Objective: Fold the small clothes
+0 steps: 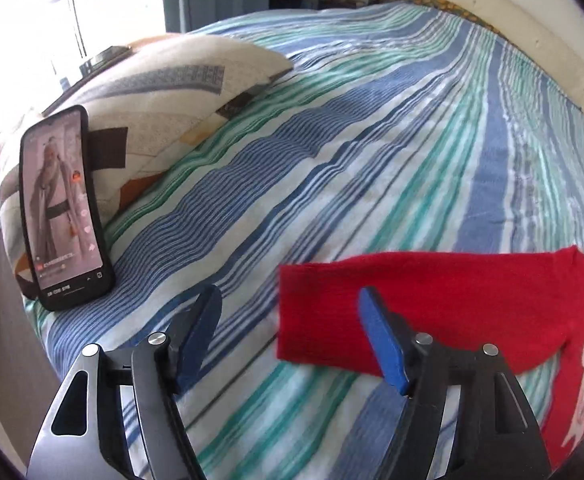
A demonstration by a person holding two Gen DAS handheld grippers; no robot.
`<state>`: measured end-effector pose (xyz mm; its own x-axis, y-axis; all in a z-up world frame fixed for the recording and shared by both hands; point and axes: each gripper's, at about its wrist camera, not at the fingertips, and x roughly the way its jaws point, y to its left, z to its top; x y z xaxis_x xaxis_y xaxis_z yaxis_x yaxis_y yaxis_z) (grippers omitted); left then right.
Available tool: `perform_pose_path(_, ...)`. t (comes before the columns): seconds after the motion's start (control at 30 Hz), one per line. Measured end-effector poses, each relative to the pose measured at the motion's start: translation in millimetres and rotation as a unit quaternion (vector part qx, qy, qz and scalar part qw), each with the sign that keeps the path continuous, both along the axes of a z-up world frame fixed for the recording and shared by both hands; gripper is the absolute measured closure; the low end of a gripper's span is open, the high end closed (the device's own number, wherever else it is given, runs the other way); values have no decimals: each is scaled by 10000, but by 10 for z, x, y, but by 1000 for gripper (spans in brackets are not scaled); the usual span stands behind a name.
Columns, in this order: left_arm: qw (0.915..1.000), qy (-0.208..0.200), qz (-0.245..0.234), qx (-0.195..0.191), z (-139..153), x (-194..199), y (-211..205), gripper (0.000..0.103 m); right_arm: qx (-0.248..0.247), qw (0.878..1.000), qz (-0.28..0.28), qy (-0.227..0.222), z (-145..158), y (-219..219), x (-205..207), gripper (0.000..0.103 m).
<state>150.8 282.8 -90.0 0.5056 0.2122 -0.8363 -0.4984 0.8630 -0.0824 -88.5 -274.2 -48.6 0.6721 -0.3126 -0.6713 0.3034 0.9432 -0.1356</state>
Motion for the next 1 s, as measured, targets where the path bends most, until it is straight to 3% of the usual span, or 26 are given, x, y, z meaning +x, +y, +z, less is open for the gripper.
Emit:
perform_pose_path(0.17, 9929, -458, -1082, -174, 218, -320, -641, 12, -27, 10000, 4, -17, 13, 19, -7, 14)
perform_pose_path(0.3, 9727, -302, -2295, -191, 99, -231, -1255, 12, -41, 10000, 26, 12, 12, 25, 0, 14)
perform_pose_path(0.43, 9568, -157, -2903, -29, -2, -106, -1610, 12, -93, 9999, 96, 17, 14, 48, -16, 14)
perform_pose_path(0.53, 9549, -111, -2967, 9, -98, -47, -1708, 12, -117, 9999, 101, -17, 19, 51, -45, 14)
perform_pose_path(0.67, 9534, -62, -2974, 492, -387, -165, -1747, 12, -87, 9999, 74, -89, 31, 36, -53, 10)
perform_pose_path(0.73, 9559, 206, -2906, 365, -525, -157, -1730, 12, -85, 9999, 73, -95, 30, 35, -43, 10)
perform_pose_path(0.83, 9587, 165, -2835, 175, -549, -130, -1713, 8, -79, 9999, 88, -110, 33, 31, -43, 10)
perform_pose_path(1.0, 9588, 214, -2824, 203, -608, -126, -1740, 2, -44, 9999, 65, -150, 34, 11, -58, 10)
